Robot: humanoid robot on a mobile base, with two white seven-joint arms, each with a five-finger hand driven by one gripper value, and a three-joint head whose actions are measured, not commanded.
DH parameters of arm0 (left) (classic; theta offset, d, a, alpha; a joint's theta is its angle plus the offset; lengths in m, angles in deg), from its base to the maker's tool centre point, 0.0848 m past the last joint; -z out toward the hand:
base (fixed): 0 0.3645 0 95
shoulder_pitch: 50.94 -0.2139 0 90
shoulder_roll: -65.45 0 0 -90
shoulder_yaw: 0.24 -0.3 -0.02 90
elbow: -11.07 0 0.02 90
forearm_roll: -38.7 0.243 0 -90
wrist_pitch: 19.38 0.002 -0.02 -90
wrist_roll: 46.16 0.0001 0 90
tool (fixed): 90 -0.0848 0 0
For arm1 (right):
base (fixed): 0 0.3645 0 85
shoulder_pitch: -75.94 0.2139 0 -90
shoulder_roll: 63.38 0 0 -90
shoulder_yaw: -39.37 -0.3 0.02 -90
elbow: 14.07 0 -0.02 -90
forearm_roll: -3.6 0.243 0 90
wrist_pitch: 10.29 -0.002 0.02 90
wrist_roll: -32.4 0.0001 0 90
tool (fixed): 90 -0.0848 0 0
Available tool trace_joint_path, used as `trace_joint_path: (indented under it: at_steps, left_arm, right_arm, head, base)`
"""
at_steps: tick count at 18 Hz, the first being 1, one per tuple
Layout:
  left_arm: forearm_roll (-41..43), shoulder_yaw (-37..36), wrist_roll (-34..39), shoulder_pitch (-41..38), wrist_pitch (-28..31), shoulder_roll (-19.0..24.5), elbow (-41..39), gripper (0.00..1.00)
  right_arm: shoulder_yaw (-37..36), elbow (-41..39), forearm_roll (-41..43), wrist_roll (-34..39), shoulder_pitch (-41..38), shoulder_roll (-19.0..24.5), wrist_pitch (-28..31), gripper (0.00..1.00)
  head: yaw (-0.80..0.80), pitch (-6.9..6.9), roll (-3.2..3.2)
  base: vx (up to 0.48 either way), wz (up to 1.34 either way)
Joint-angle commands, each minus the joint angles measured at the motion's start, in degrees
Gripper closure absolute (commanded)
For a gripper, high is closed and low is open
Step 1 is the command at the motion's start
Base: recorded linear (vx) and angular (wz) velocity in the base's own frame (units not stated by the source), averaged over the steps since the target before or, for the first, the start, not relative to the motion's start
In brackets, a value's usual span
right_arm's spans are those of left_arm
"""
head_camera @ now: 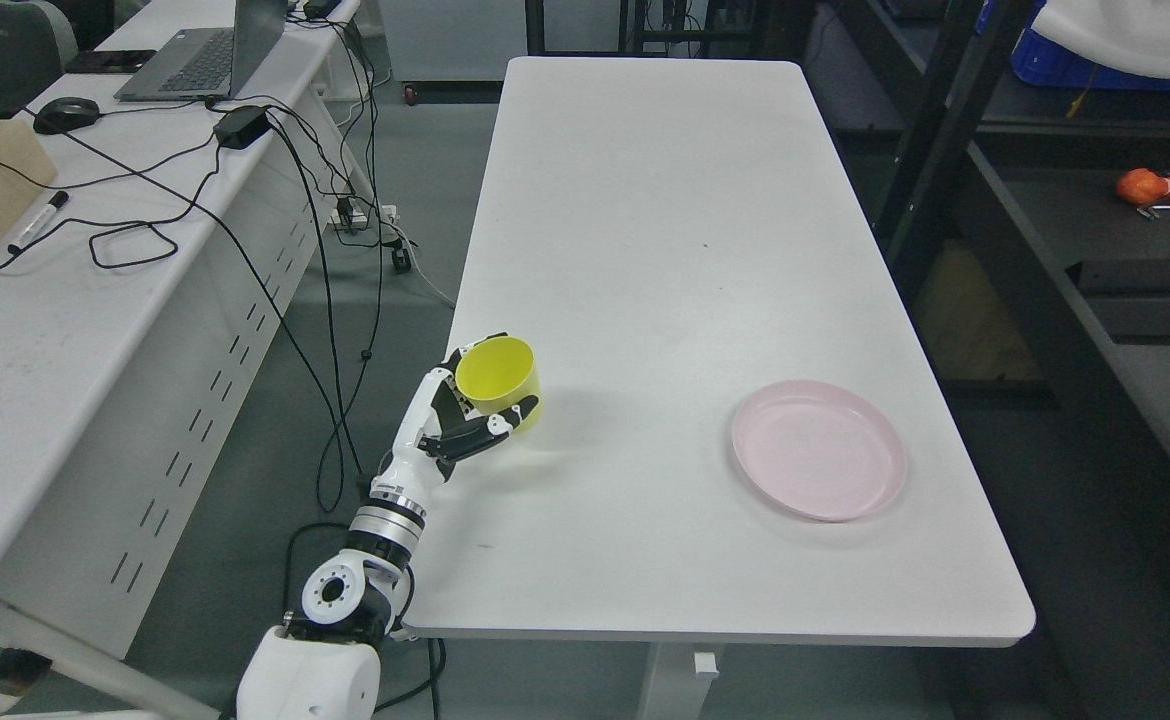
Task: Place yellow IKEA cup on middle right shelf
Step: 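Lift the yellow cup off the table with the left hand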
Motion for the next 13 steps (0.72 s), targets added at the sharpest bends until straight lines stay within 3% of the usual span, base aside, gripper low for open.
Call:
trace_joint_path:
  at_steps: [1, 13]
  left_arm:
    - [-3.87, 6.52, 0.05, -5.08, 4.85, 0.99, -23.76, 1.0]
    - [-3.87, 6.61, 0.05, -10.36, 5.48, 0.99, -30.73, 1.0]
  right_arm:
    - [0.97, 0.0, 1.41, 0.03, -0.8, -1.0, 0.05, 0.01]
    - [0.97, 0.0, 1.41, 0.03, -0.8, -1.0, 0.05, 0.01]
  head:
    - [0.0, 0.0, 0.0]
    - [0.0, 0.0, 0.0]
  base:
    - [-0.017, 0.0]
    - [-0.126, -0.06]
